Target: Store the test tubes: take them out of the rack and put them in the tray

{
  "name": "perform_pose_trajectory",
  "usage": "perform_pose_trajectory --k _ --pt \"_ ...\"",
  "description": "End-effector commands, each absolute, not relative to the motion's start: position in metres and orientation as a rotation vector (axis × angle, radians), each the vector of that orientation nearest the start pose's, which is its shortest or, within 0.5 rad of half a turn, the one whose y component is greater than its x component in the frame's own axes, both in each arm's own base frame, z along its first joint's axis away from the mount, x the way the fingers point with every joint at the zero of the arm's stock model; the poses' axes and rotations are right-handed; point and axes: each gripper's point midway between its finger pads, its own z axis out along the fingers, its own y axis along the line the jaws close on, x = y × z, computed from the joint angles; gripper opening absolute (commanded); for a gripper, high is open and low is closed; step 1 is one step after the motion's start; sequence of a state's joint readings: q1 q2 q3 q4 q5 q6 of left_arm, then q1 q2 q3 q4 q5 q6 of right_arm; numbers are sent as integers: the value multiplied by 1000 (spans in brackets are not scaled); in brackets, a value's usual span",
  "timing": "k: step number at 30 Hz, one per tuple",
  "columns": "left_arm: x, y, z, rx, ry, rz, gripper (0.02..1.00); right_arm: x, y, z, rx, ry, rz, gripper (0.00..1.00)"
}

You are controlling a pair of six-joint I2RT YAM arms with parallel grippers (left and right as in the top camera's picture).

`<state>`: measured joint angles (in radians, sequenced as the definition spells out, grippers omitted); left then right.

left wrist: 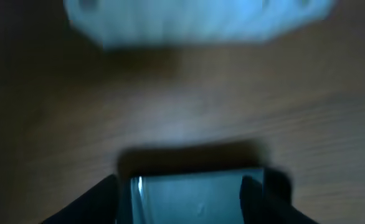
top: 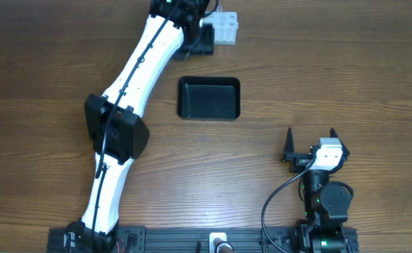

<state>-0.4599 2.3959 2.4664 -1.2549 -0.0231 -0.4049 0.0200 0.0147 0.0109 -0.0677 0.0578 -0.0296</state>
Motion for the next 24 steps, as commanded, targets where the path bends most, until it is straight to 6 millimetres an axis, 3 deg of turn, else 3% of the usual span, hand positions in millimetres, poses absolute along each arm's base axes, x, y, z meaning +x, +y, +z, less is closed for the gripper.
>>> perform_pose_trajectory --k 1,11,16,24 --pt "522 -233 184 29 2578 -149 656 246 -6 157 6 1642 -52 991" --pt "573 -209 206 -83 2384 -133 678 246 -6 157 6 1642 -52 991" --pt "592 -203 188 -88 2364 -124 671 246 -6 157 6 1642 -52 991" --pt "607 -222 164 97 2336 -83 656 246 -6 157 6 1642 -52 993"
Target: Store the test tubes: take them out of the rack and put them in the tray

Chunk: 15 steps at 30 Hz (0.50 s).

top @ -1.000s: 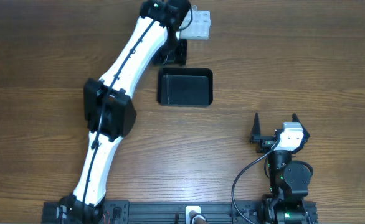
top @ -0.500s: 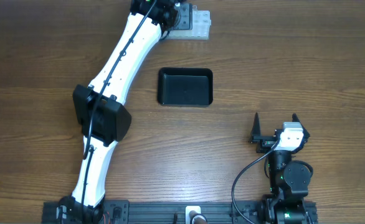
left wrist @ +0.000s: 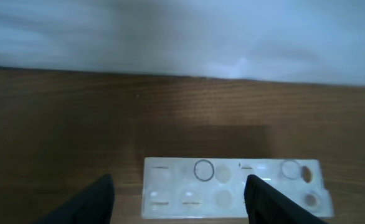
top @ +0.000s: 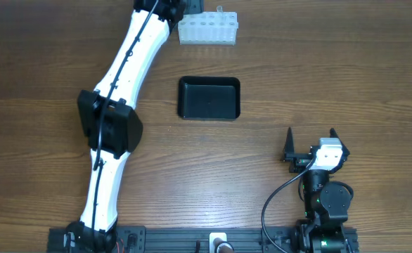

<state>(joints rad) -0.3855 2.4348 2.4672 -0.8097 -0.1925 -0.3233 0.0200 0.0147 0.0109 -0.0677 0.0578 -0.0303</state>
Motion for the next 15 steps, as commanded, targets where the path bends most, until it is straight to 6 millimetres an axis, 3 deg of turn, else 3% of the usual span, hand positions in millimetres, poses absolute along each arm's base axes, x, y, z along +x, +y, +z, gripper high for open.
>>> perform_pose_trajectory --k 1,15 --pt "608 -224 161 98 2336 -84 654 246 -6 157 6 1642 -52 993" --pt "620 -230 141 119 2316 -83 647 246 -6 157 6 1642 -52 993"
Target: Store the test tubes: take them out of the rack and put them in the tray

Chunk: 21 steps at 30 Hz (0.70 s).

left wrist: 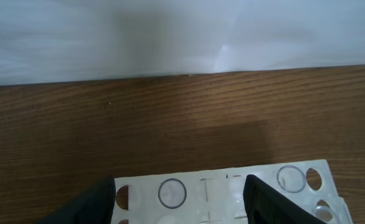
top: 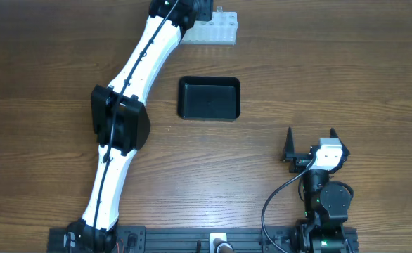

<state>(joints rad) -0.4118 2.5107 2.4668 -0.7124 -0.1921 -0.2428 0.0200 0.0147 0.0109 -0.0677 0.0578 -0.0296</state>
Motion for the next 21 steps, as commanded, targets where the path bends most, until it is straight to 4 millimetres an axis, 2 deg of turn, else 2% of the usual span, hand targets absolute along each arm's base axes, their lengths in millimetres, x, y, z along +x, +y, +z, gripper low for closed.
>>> perform_pose_trajectory --k 1,11,21 --pt "620 -230 140 119 2320 -81 647 246 -6 157 6 1642 -52 991" --pt "620 -230 125 123 2342 -72 643 246 -6 157 6 1642 -52 993" --pt "622 -225 124 115 2344 -67 619 246 -6 157 6 1642 -52 989"
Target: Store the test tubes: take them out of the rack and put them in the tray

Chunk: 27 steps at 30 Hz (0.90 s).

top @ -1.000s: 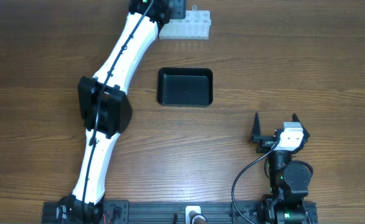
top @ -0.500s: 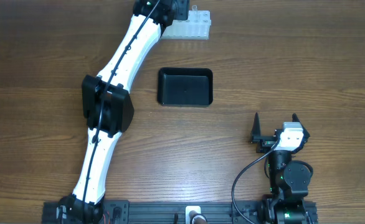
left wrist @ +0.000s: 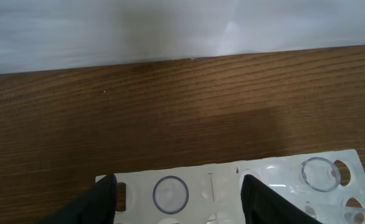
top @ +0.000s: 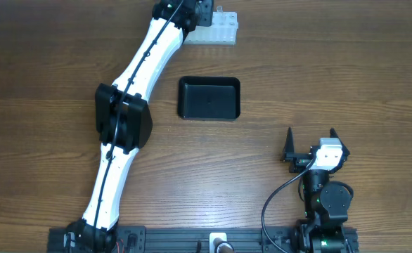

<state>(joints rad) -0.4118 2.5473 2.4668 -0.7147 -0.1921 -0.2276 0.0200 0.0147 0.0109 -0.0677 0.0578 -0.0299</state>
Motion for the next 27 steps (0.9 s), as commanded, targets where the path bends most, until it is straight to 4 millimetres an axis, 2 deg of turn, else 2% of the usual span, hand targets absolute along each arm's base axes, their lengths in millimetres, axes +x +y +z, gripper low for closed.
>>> perform_pose_trajectory --k 1,24,27 --pt "623 -223 124 111 2345 -66 619 246 -6 157 6 1642 -52 993" --pt "623 -221 113 112 2365 -66 617 246 -6 157 6 1642 -52 993" --pt "623 -221 113 112 2365 -66 592 246 -6 157 6 1642 -52 991"
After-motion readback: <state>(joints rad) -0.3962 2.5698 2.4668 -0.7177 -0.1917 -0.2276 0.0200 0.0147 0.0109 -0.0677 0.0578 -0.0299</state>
